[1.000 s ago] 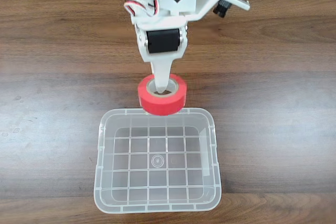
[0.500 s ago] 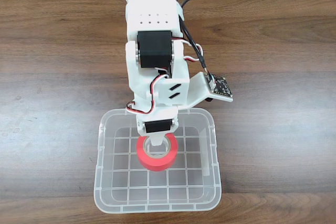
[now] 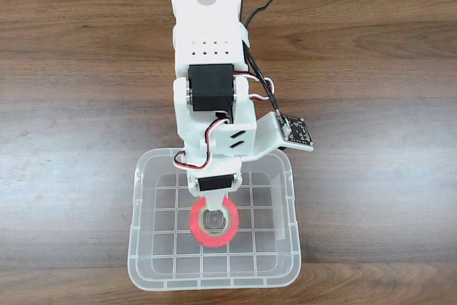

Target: Grab the tape and place it in the box.

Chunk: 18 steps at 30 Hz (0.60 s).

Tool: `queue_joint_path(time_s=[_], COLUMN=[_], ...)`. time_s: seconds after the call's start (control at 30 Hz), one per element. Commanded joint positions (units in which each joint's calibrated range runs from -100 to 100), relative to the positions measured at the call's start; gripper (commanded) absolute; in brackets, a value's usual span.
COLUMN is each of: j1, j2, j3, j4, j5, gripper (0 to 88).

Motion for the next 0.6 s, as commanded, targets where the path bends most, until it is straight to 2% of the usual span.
queue_joint_path(time_s=[0.0,0.57], j1=[1.08,1.22], j2=[-2.85,-9.13], j3=[-6.00,-6.08], j4=[-1.16,-0.05], j5=[0.26,-0.16], gripper=[16.0,14.4])
